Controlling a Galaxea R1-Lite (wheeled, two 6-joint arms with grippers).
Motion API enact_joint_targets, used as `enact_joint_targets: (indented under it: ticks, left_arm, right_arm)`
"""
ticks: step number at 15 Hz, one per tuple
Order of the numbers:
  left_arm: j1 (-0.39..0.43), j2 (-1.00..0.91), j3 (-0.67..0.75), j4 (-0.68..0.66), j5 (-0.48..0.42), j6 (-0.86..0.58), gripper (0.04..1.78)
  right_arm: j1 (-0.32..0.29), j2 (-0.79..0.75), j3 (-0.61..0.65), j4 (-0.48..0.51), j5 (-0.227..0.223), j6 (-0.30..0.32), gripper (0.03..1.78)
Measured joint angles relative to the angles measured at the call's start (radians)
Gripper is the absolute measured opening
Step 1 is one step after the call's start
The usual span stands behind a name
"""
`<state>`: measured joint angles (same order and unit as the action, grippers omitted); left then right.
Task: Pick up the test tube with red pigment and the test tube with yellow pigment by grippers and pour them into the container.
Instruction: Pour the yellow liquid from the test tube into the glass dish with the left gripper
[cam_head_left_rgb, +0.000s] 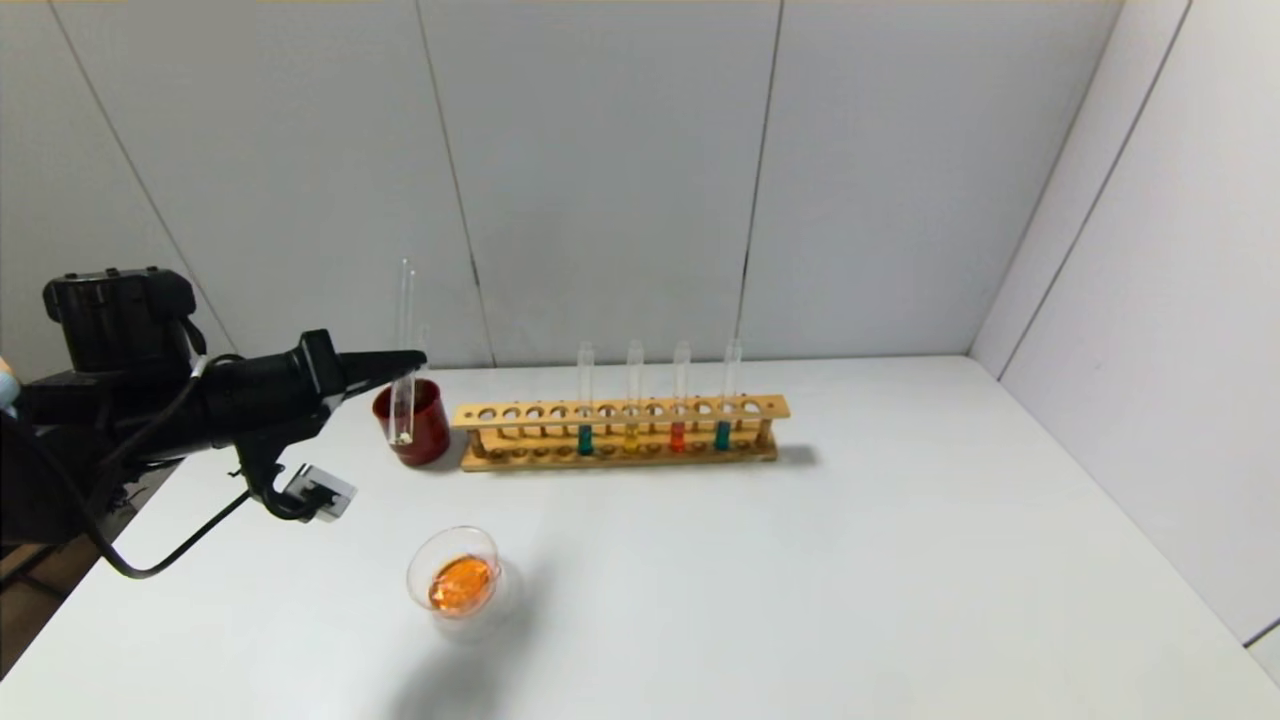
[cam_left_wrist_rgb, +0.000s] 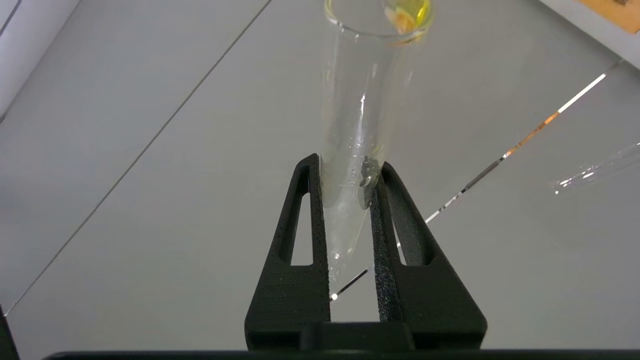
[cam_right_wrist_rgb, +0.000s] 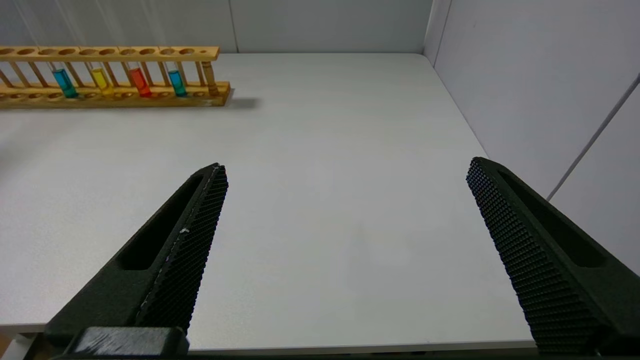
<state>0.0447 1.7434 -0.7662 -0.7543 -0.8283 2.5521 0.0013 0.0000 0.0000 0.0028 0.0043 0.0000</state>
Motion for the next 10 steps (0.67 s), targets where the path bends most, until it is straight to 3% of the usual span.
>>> enact_joint_targets:
  ticks: [7,10]
  left_arm:
    - [-0.014,-0.011,0.001,0.001,0.063,-0.002,0.3]
    - [-0.014,-0.015,0.027,-0.006,0.138,-0.114,0.3]
  right_arm:
    - [0.0,0.0,0.0,0.0,0.0,0.0,1.75]
    - [0.0,0.0,0.0,0.0,0.0,0.0,1.75]
